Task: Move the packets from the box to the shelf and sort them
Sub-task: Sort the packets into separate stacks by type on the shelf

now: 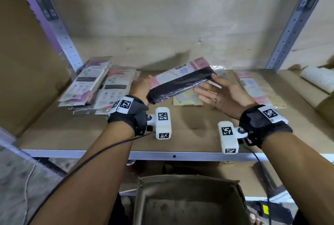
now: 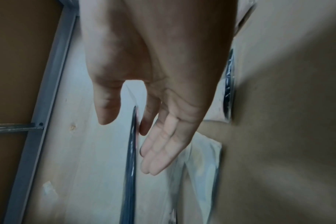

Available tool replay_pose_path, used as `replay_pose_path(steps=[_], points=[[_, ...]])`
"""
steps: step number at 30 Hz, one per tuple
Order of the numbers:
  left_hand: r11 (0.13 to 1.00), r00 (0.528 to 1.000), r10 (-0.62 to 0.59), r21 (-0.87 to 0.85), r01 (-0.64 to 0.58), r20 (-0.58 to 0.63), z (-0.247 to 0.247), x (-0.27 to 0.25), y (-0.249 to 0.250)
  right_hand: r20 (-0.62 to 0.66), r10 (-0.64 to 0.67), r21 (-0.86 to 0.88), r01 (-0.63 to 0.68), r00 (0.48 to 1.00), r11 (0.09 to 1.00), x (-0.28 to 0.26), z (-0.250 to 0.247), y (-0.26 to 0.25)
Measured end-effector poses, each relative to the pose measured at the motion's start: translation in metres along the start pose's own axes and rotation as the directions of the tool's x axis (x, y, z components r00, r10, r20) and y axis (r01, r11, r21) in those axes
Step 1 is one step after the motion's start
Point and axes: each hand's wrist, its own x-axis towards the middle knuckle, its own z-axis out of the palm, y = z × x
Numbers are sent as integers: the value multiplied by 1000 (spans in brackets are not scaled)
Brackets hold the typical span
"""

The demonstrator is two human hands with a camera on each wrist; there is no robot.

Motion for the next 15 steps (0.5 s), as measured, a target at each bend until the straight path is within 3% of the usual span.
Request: replay_pose_path(steps=[5,8,12,15], points=[[997,999,-49,-56,51,22,16,-8,-13,88,-37,-156,51,995,986,5,14,8],[993,996,-59,-97,65,69,27,-16,-16,56,-83,-184,92,995,979,6,18,16],[994,982,-37,106,17,185,27,-21,-16,-66,-129,-282,106,989,954,1,15,15],[986,973,-15,166,-25,232,22,-21,-8,-90,-113,-356,74,989,932,-6,4,10]])
